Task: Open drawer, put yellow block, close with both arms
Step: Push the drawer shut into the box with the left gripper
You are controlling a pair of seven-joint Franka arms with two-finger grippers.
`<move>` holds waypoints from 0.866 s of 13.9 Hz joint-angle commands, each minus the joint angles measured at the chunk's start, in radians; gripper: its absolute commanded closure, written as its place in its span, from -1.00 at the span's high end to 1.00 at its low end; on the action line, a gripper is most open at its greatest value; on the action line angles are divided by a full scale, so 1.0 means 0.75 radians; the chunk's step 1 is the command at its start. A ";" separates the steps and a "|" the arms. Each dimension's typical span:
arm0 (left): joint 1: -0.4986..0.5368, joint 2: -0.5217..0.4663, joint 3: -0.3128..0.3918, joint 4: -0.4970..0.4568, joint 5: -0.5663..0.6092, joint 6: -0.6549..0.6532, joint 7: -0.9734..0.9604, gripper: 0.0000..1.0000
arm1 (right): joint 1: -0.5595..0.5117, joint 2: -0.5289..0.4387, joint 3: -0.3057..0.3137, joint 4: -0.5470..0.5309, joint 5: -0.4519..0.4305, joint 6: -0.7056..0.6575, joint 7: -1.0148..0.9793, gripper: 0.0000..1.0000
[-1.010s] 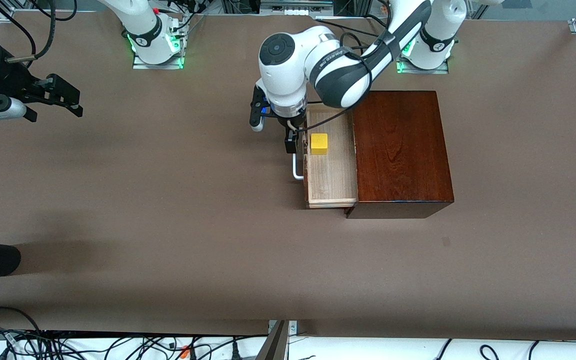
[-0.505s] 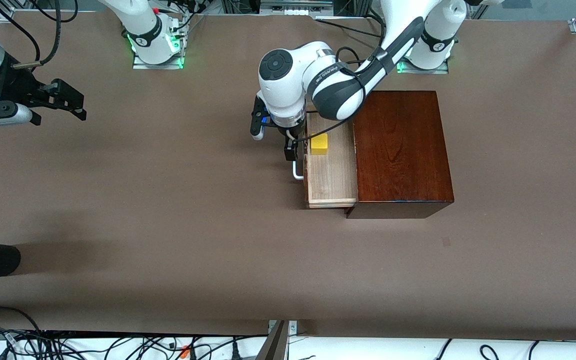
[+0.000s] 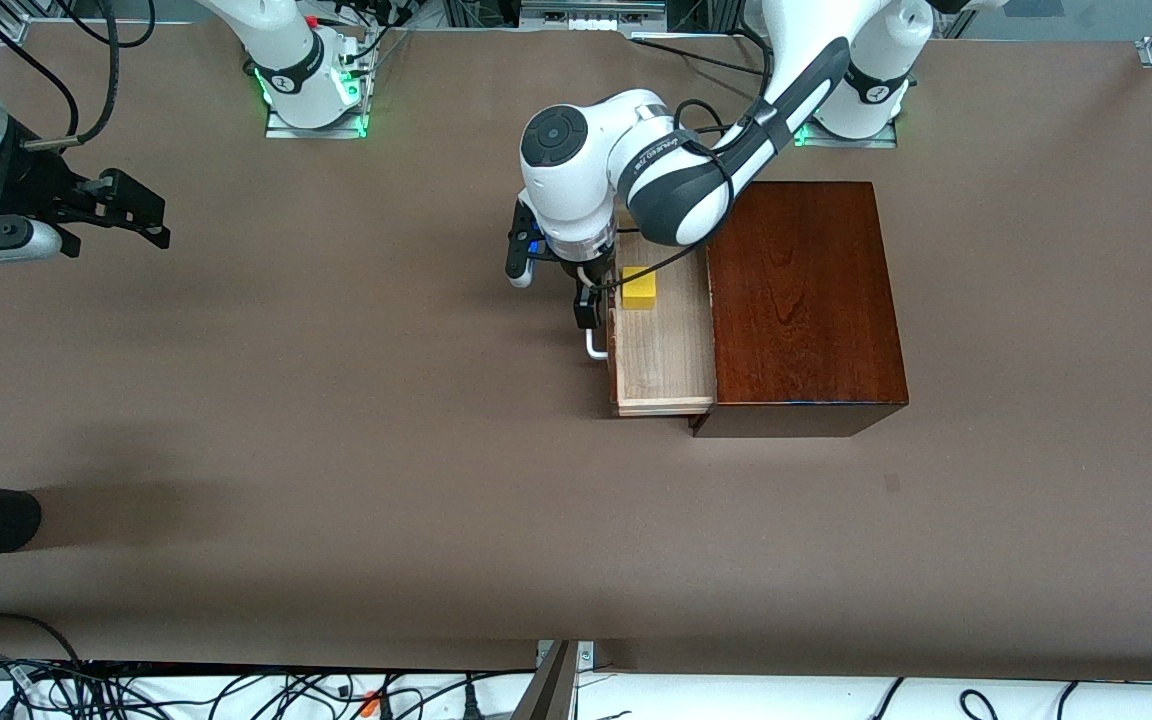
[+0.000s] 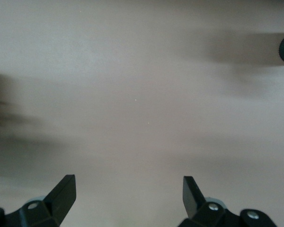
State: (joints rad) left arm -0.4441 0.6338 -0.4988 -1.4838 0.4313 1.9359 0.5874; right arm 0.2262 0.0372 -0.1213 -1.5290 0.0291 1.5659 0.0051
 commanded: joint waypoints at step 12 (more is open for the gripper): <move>0.093 -0.027 0.006 0.027 0.161 -0.319 0.016 1.00 | -0.011 0.028 0.006 0.016 0.010 0.035 0.009 1.00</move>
State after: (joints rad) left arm -0.4037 0.6304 -0.4989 -1.4669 0.4976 1.7338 0.5811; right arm 0.2252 0.0565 -0.1229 -1.5290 0.0292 1.5949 0.0051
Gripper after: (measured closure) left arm 0.000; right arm 0.000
